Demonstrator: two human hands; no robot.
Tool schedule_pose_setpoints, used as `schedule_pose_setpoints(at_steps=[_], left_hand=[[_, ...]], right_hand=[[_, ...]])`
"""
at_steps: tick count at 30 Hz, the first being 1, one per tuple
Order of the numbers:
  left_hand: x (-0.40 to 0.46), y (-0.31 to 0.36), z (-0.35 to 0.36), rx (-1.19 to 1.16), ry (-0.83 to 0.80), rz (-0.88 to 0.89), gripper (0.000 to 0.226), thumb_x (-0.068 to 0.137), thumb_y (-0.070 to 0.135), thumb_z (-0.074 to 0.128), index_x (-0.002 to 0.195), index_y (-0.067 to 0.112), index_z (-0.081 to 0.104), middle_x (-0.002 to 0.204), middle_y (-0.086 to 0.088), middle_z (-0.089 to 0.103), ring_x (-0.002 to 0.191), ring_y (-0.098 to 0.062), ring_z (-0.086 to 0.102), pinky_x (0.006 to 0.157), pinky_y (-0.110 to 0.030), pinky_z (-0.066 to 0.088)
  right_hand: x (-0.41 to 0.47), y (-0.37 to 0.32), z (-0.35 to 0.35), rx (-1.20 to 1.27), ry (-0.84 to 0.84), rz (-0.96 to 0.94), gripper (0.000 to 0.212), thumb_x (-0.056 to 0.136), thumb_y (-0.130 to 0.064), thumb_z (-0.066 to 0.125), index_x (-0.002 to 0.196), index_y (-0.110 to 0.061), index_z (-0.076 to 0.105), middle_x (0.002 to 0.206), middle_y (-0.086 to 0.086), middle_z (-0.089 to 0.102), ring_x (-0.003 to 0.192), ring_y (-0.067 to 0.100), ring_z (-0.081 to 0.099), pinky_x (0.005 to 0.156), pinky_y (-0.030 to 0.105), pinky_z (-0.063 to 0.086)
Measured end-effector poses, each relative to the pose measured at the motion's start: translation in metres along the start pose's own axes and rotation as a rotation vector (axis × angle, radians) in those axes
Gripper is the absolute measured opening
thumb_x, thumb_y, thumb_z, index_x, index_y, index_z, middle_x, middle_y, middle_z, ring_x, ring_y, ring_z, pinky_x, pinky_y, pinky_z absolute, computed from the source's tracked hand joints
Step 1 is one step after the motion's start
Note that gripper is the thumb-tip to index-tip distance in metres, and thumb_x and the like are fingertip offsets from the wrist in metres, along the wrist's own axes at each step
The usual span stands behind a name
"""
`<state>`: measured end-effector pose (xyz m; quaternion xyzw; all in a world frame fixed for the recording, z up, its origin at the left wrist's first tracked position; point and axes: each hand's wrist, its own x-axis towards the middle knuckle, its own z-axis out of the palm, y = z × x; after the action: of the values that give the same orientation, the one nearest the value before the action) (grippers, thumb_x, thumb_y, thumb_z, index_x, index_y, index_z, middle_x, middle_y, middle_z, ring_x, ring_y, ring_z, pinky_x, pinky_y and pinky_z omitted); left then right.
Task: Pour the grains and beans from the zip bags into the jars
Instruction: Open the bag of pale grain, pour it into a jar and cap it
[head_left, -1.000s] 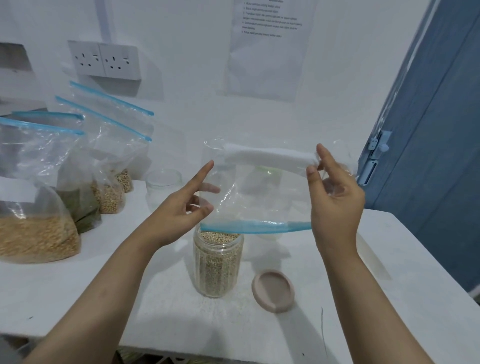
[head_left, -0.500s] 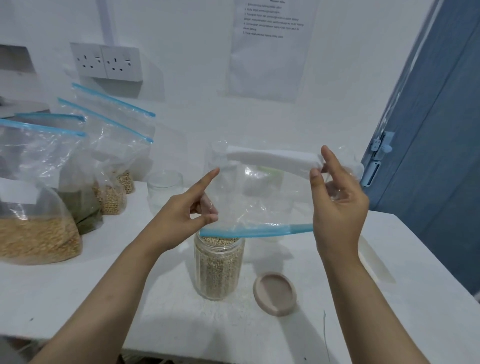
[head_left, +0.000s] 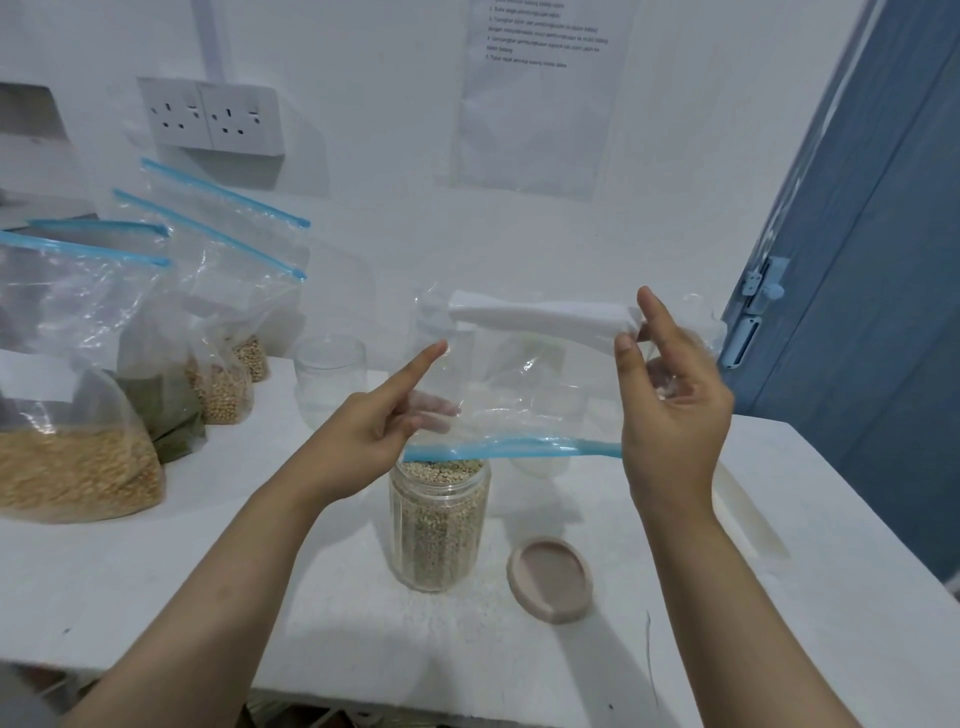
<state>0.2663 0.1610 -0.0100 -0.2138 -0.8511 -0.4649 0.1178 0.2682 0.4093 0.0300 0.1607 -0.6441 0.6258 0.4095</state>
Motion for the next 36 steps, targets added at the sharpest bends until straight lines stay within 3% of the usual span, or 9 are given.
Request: schedule_pose_setpoints(at_steps=[5,10,13,15,19,23,27,31,36], left_hand=[[0.001,0.002,-0.001,-0.030,-0.064,-0.007,0.085,0.097,-0.009,0.045,0.149,0.052,0.017,0.119,0.019,0.067,0.111,-0.007,0.065,0.102,-0.029,0.047],[0.005,-0.003,-0.001,0.044,0.026,0.025,0.093,0.092,0.008,0.067,0.145,0.063,0.015,0.104,0.019,0.064,0.085,-0.017,0.063,0.096,-0.019,0.049],[0.007,-0.006,0.000,0.093,0.063,0.015,0.093,0.088,0.016,0.073,0.144,0.063,0.015,0.096,0.017,0.058,0.078,-0.013,0.059,0.088,-0.015,0.049],[0.006,-0.007,0.001,0.102,0.074,0.015,0.089,0.088,0.026,0.072,0.144,0.063,0.014,0.100,0.019,0.058,0.084,-0.010,0.061,0.089,-0.009,0.044],[0.007,-0.003,0.005,0.001,0.175,0.043,0.070,0.088,0.045,0.060,0.146,0.058,0.023,0.123,0.021,0.055,0.102,-0.006,0.059,0.093,-0.014,0.045],[0.021,0.012,0.016,-0.153,0.327,0.089,0.052,0.097,0.022,0.059,0.140,0.046,0.041,0.125,0.017,0.055,0.101,-0.004,0.058,0.090,-0.017,0.048],[0.039,0.037,0.022,-0.219,0.408,0.127,0.053,0.095,0.001,0.059,0.129,0.041,0.053,0.115,0.015,0.060,0.089,-0.007,0.059,0.087,-0.022,0.050],[0.047,0.066,0.037,-0.394,0.326,0.134,0.049,0.096,0.000,0.056,0.128,0.037,0.053,0.114,0.010,0.062,0.081,-0.008,0.065,0.088,-0.028,0.054],[0.040,0.082,0.054,-0.656,0.042,0.208,0.048,0.092,-0.001,0.034,0.134,0.014,0.051,0.127,-0.007,0.067,0.111,-0.024,0.067,0.099,-0.030,0.049]], right_hand=[[-0.002,-0.001,0.001,-0.020,0.005,-0.016,0.037,0.096,-0.011,0.064,0.132,-0.019,0.062,0.099,-0.010,0.062,0.076,0.004,0.048,0.078,0.020,0.046],[0.000,-0.002,-0.001,-0.008,0.031,-0.033,0.037,0.097,-0.010,0.064,0.132,-0.021,0.061,0.099,-0.015,0.062,0.078,0.006,0.049,0.080,0.017,0.044],[-0.001,-0.002,0.001,-0.022,0.022,-0.060,0.038,0.096,-0.009,0.064,0.131,-0.024,0.060,0.096,-0.021,0.062,0.079,0.009,0.049,0.081,0.018,0.044],[-0.002,-0.001,0.001,-0.028,0.016,-0.057,0.038,0.096,-0.009,0.064,0.131,-0.024,0.060,0.095,-0.023,0.062,0.079,0.009,0.049,0.081,0.018,0.043],[-0.004,-0.002,0.000,-0.046,0.010,-0.047,0.038,0.097,-0.009,0.063,0.131,-0.023,0.060,0.094,-0.022,0.061,0.079,0.008,0.049,0.080,0.016,0.042],[-0.001,-0.003,-0.006,-0.024,0.043,0.056,0.037,0.097,-0.011,0.064,0.130,-0.027,0.061,0.098,-0.012,0.061,0.076,0.004,0.048,0.076,0.018,0.044],[0.015,0.000,-0.028,-0.087,0.034,0.151,0.041,0.097,-0.014,0.065,0.134,-0.028,0.061,0.099,-0.002,0.061,0.073,0.009,0.044,0.074,0.013,0.043],[0.025,0.009,-0.057,-0.207,0.044,0.253,0.044,0.096,-0.015,0.064,0.136,-0.033,0.059,0.094,-0.009,0.058,0.077,0.015,0.049,0.071,0.008,0.044],[0.034,0.020,-0.104,-0.270,0.025,0.405,0.039,0.092,-0.018,0.070,0.124,-0.041,0.064,0.092,-0.014,0.061,0.080,0.006,0.054,0.085,0.024,0.048]])
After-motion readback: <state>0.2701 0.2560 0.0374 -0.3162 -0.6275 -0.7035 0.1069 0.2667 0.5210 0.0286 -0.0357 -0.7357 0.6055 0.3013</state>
